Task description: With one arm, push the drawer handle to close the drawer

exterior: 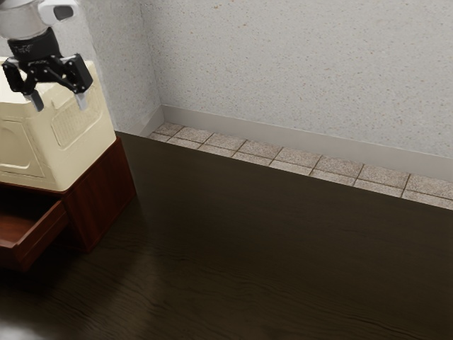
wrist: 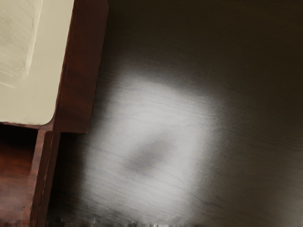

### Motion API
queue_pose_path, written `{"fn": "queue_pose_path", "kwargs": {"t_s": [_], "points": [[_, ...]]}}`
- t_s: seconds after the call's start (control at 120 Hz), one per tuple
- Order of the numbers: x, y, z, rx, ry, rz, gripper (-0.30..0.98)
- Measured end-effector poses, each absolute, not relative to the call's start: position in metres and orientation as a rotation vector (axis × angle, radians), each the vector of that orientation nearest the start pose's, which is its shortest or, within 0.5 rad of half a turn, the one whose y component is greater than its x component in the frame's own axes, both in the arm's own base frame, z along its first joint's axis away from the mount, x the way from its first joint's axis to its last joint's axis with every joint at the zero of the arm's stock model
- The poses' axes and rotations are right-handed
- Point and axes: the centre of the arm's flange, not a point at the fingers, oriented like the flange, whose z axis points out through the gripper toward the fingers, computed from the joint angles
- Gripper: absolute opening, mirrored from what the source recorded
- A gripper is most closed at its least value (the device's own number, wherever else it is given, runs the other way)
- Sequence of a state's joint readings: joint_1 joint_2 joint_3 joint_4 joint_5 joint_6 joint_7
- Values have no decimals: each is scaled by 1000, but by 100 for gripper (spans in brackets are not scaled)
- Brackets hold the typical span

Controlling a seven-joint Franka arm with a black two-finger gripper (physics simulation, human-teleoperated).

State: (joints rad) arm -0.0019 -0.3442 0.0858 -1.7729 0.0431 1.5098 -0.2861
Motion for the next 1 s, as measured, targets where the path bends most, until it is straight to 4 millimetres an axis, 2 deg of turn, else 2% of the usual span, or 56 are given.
{"fn": "queue_pose_path", "kwargs": {"t_s": [0.117, 0.15, 0.167, 0.233, 0.283, 0.317, 0.375, 0.417, 0.458, 0.517, 0.583, 0.683, 0.858, 0.942, 1.0], "points": [[421, 54, 694, -3016, -844, -109, 69], [414, 48, 694, -3000, -892, -108, 69], [410, 44, 686, -2989, -910, -80, 69], [387, 37, 677, -2950, -1002, -63, 69], [358, 35, 677, -2927, -1077, -75, 69], [336, 36, 664, -2910, -1125, -57, 69], [297, 47, 631, -2889, -1235, -25, 64], [283, 52, 619, -2875, -1292, -17, 54], [269, 67, 602, -2844, -1378, 13, 43], [243, 77, 577, -2811, -1447, 20, 27], [225, 101, 553, -2727, -1572, 32, 15], [222, 141, 517, -2659, -1645, 84, 4], [231, 188, 487, -2611, -1594, 67, -5], [236, 198, 474, -2626, -1507, 32, -7], [237, 196, 455, -2654, -1418, 23, -8]]}}
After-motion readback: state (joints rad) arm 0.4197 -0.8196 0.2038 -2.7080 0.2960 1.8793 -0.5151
